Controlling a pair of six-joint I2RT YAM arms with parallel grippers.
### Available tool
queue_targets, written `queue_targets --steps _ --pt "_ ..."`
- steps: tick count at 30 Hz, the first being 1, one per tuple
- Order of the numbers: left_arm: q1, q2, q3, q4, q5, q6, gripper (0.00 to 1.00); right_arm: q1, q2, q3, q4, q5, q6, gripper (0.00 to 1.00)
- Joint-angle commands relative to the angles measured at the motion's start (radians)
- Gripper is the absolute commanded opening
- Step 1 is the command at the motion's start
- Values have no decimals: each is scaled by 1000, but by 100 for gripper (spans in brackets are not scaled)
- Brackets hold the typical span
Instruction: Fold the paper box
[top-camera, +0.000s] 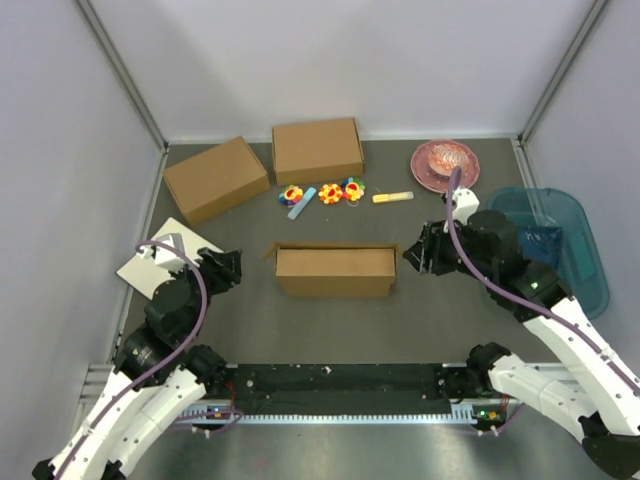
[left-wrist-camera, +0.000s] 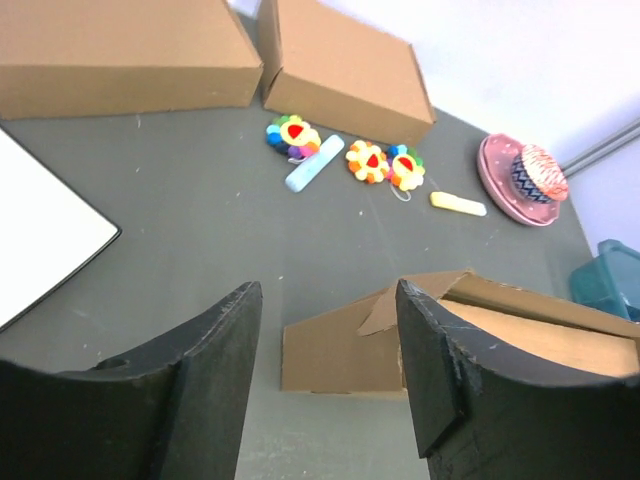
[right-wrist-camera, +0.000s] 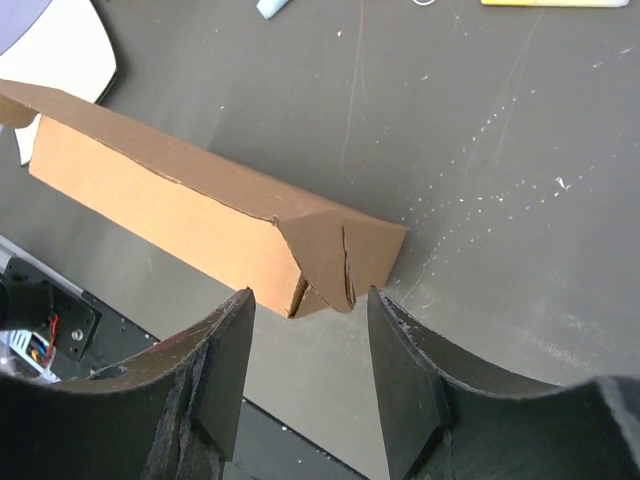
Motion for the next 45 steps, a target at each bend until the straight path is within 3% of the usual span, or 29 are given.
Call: queue_targets --steps 1,10,23,32,40,45 --pt "5 -30 -20 118 57 62 63 23 28 -4 45 -32 -64 50" --pt "5 -10 -12 131 101 106 63 52 113 -8 64 50 -95 49" --pt "5 67 -20 162 176 163 63 52 134 -30 98 37 -103 24" --pt "5 78 -36 204 208 184 62 71 125 -31 101 24 -83 22" --pt "5 157 -29 225 385 243 60 74 128 -28 104 26 -78 22" --pt "5 187 -33 213 406 258 57 72 134 -23 104 20 -66 22"
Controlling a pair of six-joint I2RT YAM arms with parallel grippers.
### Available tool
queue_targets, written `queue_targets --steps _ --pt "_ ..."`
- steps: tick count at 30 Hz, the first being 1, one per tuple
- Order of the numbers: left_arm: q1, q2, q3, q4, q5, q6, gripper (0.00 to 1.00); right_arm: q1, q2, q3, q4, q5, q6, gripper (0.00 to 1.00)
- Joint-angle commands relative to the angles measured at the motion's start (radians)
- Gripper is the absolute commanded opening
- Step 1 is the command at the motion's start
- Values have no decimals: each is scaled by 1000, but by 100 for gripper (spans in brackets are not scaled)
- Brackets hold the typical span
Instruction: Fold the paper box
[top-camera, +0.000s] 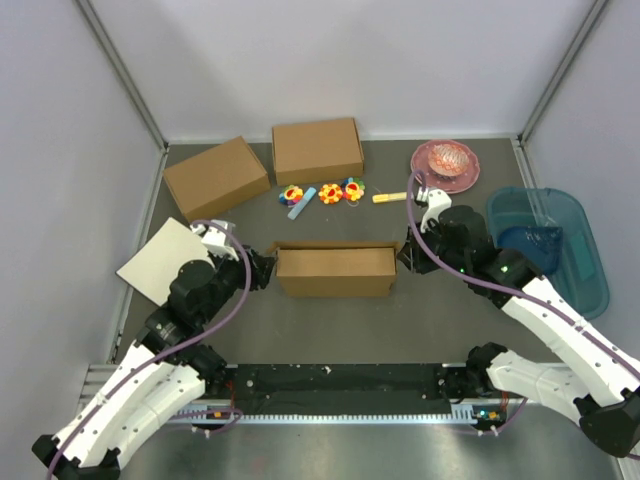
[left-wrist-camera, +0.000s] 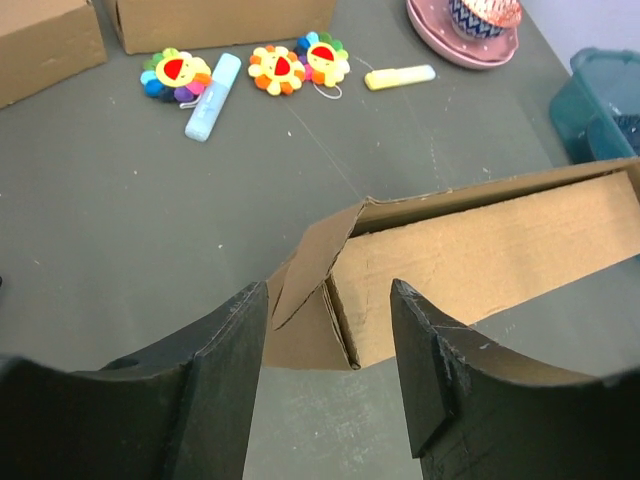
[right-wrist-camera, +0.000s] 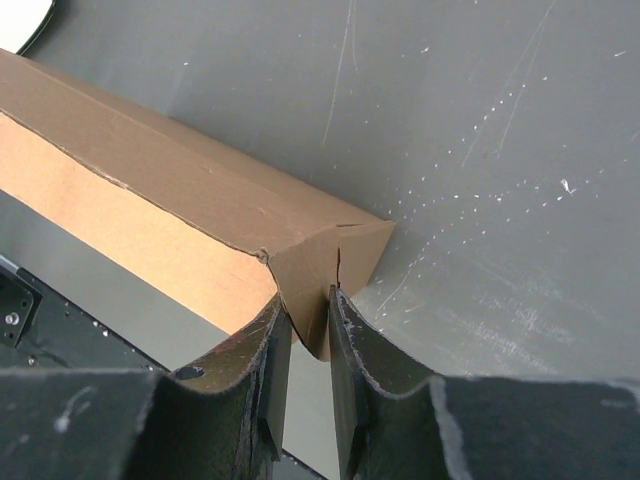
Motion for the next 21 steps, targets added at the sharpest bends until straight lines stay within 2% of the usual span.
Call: queue_targets --steps 1,5,9,19,21 --pt "4 12 -5 41 52 33 56 12 -1 8 41 -15 23 21" --pt "4 13 -7 44 37 47 50 12 6 20 41 -36 49 18" --pt "4 17 -2 50 29 55 38 12 11 32 41 -57 64 18" --pt "4 46 4 67 24 78 33 12 22 57 34 -79 89 14" --pt "4 50 1 73 38 73 28 12 25 60 32 -90 109 13"
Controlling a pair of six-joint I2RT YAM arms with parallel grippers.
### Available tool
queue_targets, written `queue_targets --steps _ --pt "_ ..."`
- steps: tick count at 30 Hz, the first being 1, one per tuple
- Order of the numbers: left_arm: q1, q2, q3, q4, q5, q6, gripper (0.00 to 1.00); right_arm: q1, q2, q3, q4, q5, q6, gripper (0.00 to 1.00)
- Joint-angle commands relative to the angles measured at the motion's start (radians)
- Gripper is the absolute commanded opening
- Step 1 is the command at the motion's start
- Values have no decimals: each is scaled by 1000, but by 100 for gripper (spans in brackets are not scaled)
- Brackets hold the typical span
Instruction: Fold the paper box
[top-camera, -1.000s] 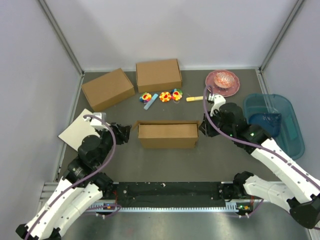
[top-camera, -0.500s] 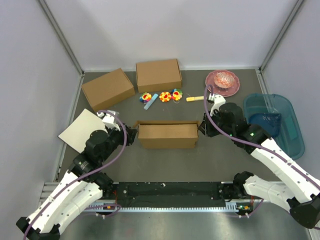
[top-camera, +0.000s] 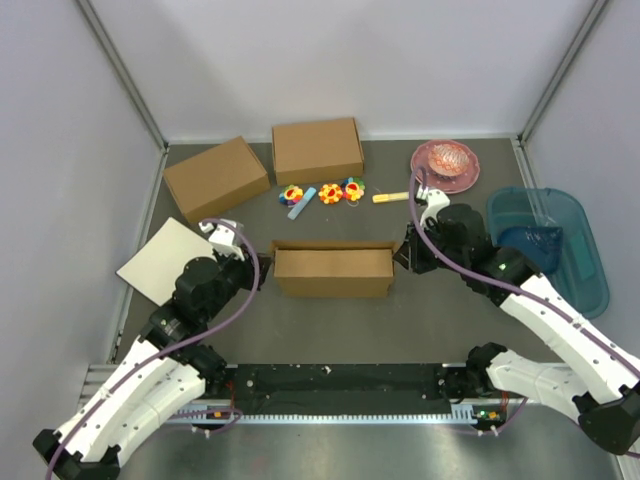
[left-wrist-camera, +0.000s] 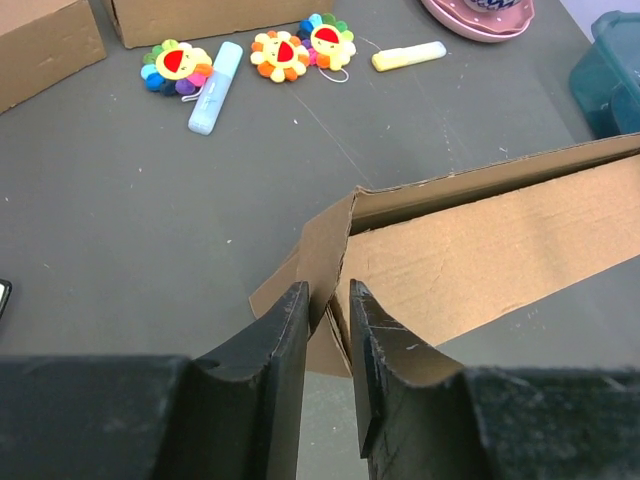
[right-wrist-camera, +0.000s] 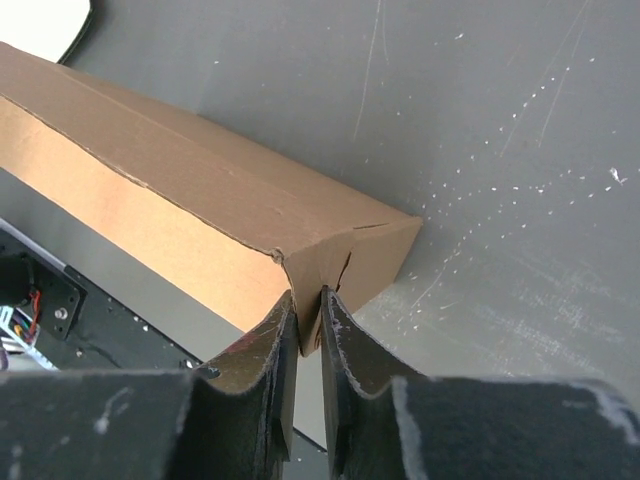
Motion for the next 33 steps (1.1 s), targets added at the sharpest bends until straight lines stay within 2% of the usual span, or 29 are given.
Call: queue_targets --steps 1,13,20,28,33 --pt "4 11 3 71 14 14 26 11 14 59 27 -46 47 12" --pt "2 29 -4 88 48 22 0 11 41 98 16 -87 146 4" --pt "2 38 -10 94 58 29 0 11 61 110 1 -98 199 0" --pt "4 49 -22 107 71 34 0 10 81 133 -19 -124 239 0" --pt "2 49 -28 109 75 26 0 10 73 102 -13 -89 230 0"
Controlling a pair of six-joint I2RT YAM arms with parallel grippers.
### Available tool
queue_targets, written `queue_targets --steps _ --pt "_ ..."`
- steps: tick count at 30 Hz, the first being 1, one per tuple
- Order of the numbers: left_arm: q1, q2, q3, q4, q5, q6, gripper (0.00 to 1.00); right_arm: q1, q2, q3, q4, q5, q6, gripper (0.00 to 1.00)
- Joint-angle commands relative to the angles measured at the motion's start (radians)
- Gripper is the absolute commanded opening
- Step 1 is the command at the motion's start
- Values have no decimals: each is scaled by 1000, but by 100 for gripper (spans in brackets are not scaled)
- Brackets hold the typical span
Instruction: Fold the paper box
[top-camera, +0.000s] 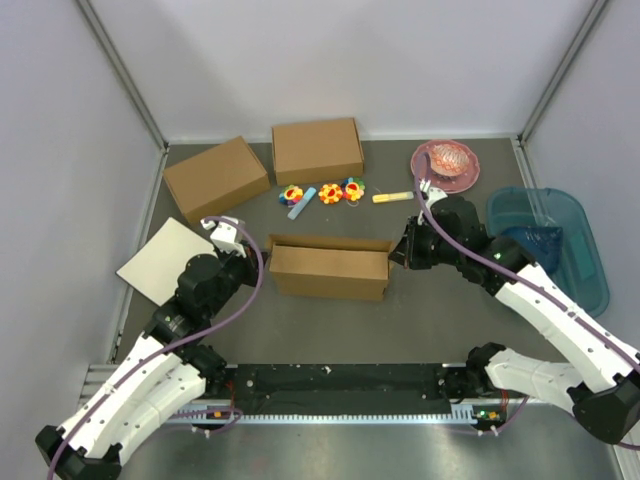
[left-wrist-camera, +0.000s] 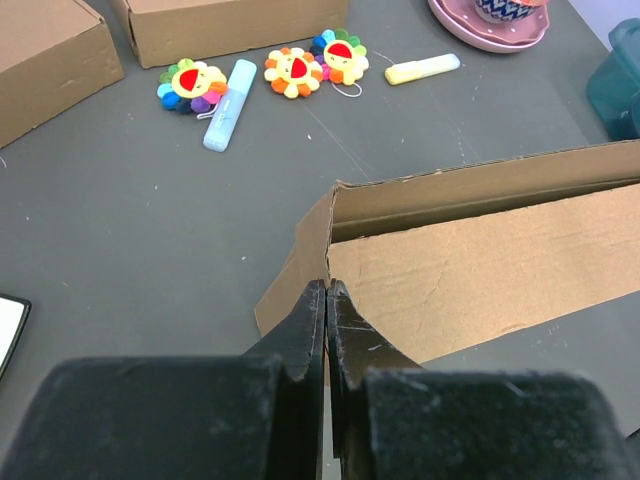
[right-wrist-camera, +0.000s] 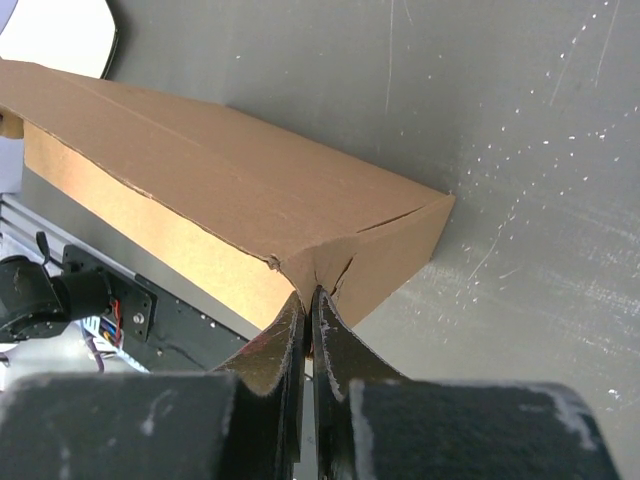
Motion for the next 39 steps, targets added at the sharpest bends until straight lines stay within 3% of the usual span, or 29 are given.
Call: queue_targets --steps 1,7,13,39 --pt "-10 11 -14 45 77 -11 0 9 0 16 60 -45 32 0" --pt "-8 13 -19 50 89 -19 0 11 -22 -72 120 -25 117 0" --pt "-10 8 -22 47 86 -14 0 11 -13 -49 123 -66 160 0" --pt "-10 20 -6 51 80 -36 0 58 -127 -276 240 201 -44 0"
